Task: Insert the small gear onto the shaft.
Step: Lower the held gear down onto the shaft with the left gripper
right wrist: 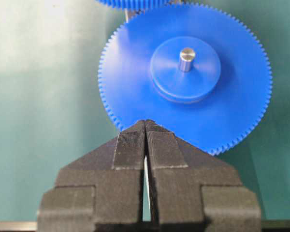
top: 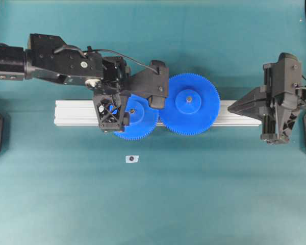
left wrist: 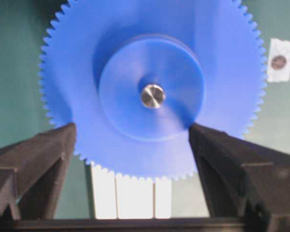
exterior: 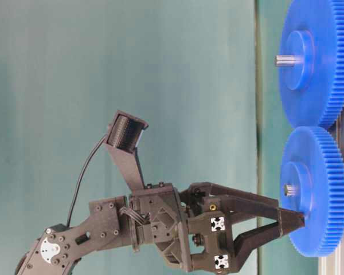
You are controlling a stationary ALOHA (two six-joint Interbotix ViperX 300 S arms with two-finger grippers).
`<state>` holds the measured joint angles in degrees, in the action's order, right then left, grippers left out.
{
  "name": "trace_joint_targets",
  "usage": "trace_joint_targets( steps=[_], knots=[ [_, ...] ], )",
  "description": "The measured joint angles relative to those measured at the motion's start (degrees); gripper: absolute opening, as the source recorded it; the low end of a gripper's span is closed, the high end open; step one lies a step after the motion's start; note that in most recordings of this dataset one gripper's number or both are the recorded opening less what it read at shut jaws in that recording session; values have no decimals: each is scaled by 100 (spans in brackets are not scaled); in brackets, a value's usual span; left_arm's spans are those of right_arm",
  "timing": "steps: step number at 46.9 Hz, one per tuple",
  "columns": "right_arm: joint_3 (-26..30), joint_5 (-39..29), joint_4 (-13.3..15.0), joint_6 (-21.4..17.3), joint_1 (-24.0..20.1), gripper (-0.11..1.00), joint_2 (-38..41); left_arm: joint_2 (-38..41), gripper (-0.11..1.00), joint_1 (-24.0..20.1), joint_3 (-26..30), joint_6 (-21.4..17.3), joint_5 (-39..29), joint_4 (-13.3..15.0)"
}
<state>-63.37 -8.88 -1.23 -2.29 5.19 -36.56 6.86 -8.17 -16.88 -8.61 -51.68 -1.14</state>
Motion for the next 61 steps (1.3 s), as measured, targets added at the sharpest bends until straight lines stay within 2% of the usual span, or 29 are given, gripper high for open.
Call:
trace_joint_targets(
  steps=[18,30,61],
  knots=[
    [0,0,0,0,0,2,0,0,86,0,53,26,0,0],
    [0,0,-9,0,0,2,0,-220,86,-70,281,70,35,-9],
    [0,9,-9,0,0,2,0,-325,86,-53,299,70,26,-9]
  ],
)
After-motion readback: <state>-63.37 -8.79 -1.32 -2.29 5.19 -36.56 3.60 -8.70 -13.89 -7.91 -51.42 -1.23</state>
